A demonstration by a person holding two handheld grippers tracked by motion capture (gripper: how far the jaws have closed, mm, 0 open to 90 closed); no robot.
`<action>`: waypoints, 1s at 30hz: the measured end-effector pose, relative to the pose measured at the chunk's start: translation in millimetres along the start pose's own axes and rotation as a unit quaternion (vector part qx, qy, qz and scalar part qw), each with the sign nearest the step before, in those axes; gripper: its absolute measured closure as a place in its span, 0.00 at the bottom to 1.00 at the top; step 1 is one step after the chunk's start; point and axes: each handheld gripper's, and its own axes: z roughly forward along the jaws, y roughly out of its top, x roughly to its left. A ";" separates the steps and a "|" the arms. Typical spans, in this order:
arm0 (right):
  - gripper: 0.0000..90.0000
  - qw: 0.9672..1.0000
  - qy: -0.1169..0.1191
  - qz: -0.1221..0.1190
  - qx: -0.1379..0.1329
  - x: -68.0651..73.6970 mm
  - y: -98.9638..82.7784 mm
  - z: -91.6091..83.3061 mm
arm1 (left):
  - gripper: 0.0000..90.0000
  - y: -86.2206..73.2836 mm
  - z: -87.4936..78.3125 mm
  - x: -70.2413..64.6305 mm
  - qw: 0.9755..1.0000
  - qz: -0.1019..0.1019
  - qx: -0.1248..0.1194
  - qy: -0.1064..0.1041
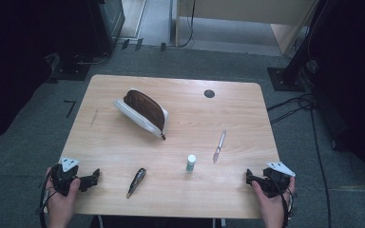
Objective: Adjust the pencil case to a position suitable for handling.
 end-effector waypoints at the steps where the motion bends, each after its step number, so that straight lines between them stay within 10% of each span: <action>1: 0.00 1.000 0.000 0.000 0.000 0.0 0.0 0.0 | 0.00 0.0 0.0 0.0 1.000 0.000 0.000 0.000; 14: 0.16 1.000 0.001 0.006 -0.017 -0.4 -1.0 -3.9 | 0.00 -0.4 -0.6 0.1 1.000 -0.001 0.000 0.001; 24: 0.27 0.994 0.066 -0.011 -0.081 21.3 26.1 -33.4 | 0.00 -0.6 -0.7 0.8 1.000 0.003 0.000 -0.002; 30: 0.35 0.984 0.132 -0.055 -0.106 56.8 63.7 -43.4 | 0.00 -0.6 -0.7 0.7 1.000 0.005 0.000 -0.004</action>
